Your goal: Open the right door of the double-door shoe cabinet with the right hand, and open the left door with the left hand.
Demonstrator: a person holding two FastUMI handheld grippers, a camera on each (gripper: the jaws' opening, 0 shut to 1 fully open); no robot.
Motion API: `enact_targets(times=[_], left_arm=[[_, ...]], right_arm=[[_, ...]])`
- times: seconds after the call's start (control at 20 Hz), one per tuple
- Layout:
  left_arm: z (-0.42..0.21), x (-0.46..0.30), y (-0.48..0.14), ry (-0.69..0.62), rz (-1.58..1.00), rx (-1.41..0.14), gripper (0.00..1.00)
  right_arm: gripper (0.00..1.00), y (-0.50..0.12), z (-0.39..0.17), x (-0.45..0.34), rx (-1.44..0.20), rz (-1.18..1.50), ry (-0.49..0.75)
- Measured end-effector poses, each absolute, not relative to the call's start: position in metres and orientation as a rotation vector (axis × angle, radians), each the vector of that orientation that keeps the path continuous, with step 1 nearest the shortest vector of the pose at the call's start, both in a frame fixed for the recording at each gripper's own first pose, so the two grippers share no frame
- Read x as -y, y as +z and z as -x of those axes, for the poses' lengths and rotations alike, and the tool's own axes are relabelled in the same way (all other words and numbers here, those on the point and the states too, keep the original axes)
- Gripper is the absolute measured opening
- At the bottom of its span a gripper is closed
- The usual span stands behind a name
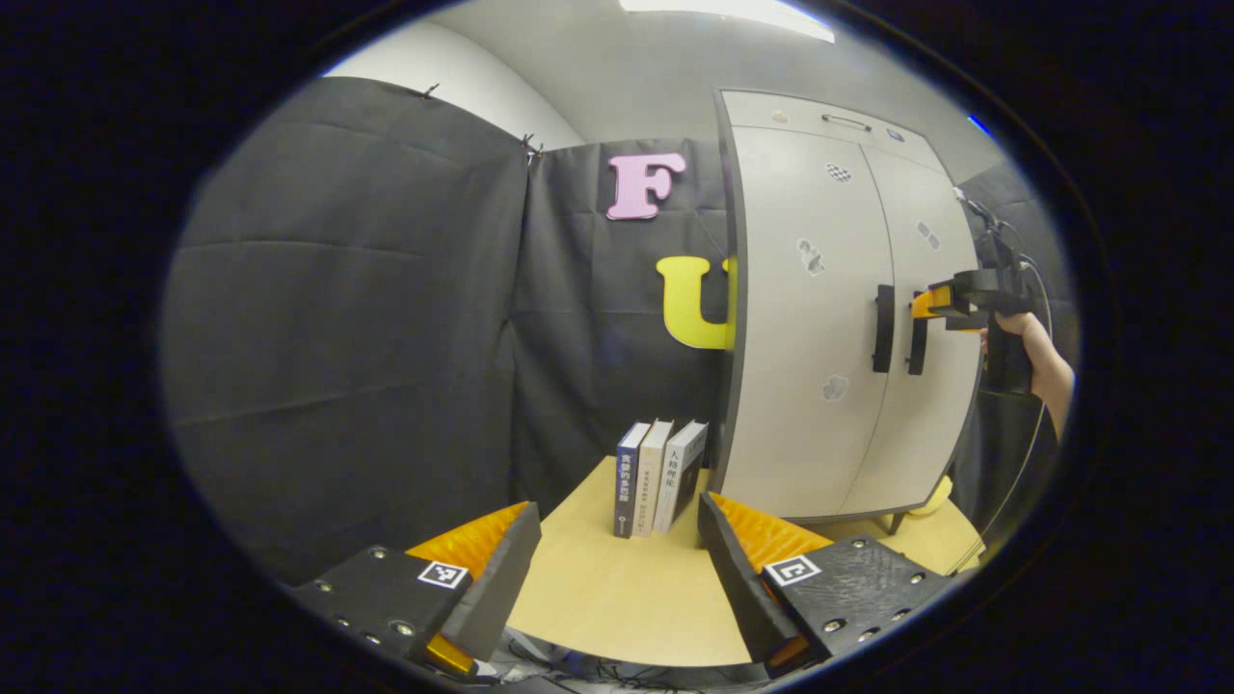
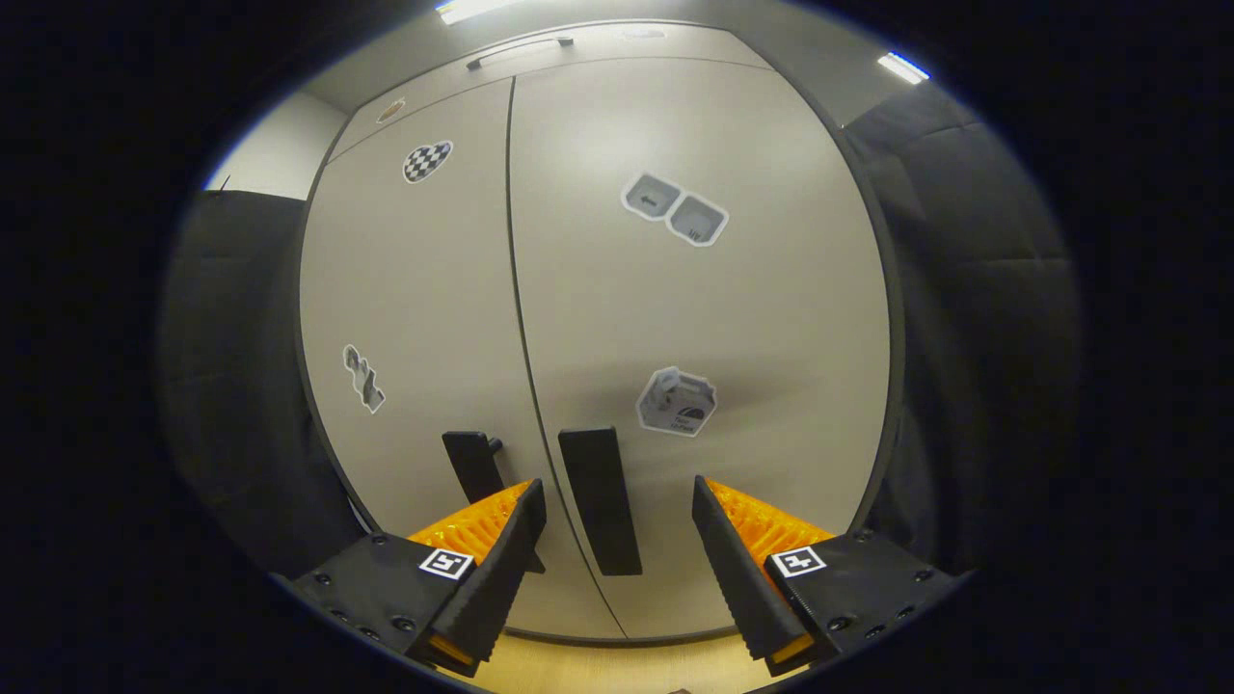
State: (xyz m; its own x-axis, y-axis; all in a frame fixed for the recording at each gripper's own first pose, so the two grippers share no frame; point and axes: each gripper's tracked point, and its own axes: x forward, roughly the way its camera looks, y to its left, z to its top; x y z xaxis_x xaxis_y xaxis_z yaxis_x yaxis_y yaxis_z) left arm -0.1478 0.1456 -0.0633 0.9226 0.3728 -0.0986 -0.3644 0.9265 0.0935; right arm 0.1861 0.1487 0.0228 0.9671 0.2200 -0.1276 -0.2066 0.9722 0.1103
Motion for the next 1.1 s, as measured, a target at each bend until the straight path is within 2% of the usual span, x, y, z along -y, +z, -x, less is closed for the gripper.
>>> enact_targets(times=[0.2, 0.25, 0.3, 0.35, 0.4, 0.5, 0.6, 0.65, 0.7, 0.75, 0.8, 0.85, 0.9, 1.0, 1.1], left_arm=[[0.154, -0.154, -0.068, 0.397, -0.063, -0.125, 0.95], [0.154, -0.156, -0.069, 0.400, -0.059, -0.125, 0.95], [0.154, -0.157, -0.069, 0.403, -0.058, -0.125, 0.95], [0.154, -0.158, -0.070, 0.405, -0.059, -0.127, 0.95], [0.155, -0.159, -0.072, 0.410, -0.067, -0.129, 0.95], [0.156, -0.161, -0.071, 0.418, -0.097, -0.127, 0.95], [0.157, -0.155, -0.071, 0.402, -0.111, -0.121, 0.95], [0.157, -0.153, -0.071, 0.396, -0.113, -0.120, 0.95], [0.157, -0.152, -0.073, 0.392, -0.111, -0.122, 0.95], [0.158, -0.151, -0.075, 0.393, -0.098, -0.129, 0.95], [0.160, -0.150, -0.079, 0.399, -0.079, -0.132, 0.95], [0.160, -0.149, -0.081, 0.398, -0.059, -0.135, 0.95], [0.160, -0.148, -0.087, 0.395, -0.043, -0.142, 0.95], [0.164, -0.147, -0.094, 0.403, -0.033, -0.159, 0.95], [0.166, -0.145, -0.097, 0.402, -0.037, -0.171, 0.95]], right_arm=[[0.94, 0.010, -0.202, -0.155, -0.175, -0.094, 0.204], [0.81, 0.009, -0.205, -0.157, -0.178, -0.093, 0.203], [0.84, 0.009, -0.207, -0.158, -0.178, -0.090, 0.205], [0.80, 0.009, -0.210, -0.159, -0.174, -0.084, 0.204], [0.80, 0.008, -0.212, -0.160, -0.173, -0.084, 0.207], [0.47, 0.006, -0.217, -0.165, -0.189, -0.100, 0.211], [0.47, 0.005, -0.212, -0.162, -0.195, -0.088, 0.203], [0.34, 0.004, -0.217, -0.163, -0.195, -0.075, 0.203], [0.34, 0.005, -0.217, -0.162, -0.183, -0.069, 0.208], [0.28, 0.003, -0.218, -0.162, -0.186, -0.066, 0.213], [0.28, 0.006, -0.217, -0.161, -0.175, -0.065, 0.217], [0.19, 0.004, -0.218, -0.162, -0.169, -0.063, 0.221], [0.20, 0.003, -0.221, -0.163, -0.152, -0.038, 0.232], [0.11, 0.004, -0.221, -0.164, -0.140, -0.020, 0.258], [0.07, 0.004, -0.216, -0.163, -0.150, -0.019, 0.281]])
